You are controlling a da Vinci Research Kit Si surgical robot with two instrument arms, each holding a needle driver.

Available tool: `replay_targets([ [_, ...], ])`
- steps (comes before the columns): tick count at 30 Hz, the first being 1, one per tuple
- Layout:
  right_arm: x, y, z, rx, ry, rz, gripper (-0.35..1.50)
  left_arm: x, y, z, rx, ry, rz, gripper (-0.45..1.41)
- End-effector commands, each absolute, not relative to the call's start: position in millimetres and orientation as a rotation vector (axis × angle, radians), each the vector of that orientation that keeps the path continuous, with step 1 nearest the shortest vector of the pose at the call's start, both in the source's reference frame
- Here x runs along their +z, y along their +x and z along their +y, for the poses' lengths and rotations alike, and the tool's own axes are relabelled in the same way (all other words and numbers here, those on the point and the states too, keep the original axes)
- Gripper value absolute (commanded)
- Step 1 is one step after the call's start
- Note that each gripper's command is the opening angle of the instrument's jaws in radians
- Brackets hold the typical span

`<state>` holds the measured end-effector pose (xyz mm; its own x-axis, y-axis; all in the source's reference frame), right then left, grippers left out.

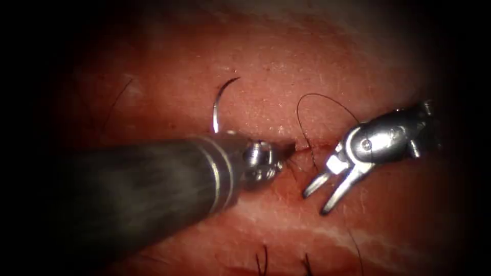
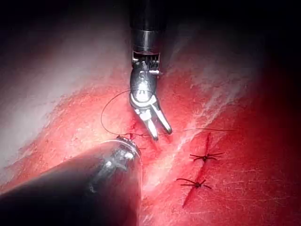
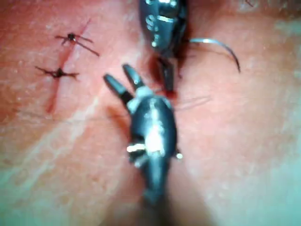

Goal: Wound Closure

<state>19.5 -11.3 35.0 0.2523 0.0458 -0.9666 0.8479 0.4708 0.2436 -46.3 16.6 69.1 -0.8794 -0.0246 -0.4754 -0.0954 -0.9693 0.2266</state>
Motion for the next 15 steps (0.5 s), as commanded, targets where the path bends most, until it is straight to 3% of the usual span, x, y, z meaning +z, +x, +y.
replay_targets([
  [1,35.5,19.8,-12.6,-0.704,0.949,1.178,0.44,69.8,-47.0,16.2,2.989,-0.758,0.374,-0.45],
  [6,35.5,19.8,-13.3,-0.795,0.951,1.107,0.52,69.7,-46.9,16.1,2.99,-0.758,0.374,-0.45],
  [8,35.6,19.7,-13.2,-0.836,0.945,1.069,0.71,69.5,-47.0,16.0,2.991,-0.755,0.37,-0.45],
  [11,35.6,19.4,-13.2,-0.876,0.942,1.015,0.83,69.3,-47.1,15.8,2.991,-0.754,0.37,-0.45],
  [15,35.7,19.2,-13.1,-0.932,0.932,0.965,0.84,69.0,-47.3,15.9,2.995,-0.753,0.371,-0.45],
])
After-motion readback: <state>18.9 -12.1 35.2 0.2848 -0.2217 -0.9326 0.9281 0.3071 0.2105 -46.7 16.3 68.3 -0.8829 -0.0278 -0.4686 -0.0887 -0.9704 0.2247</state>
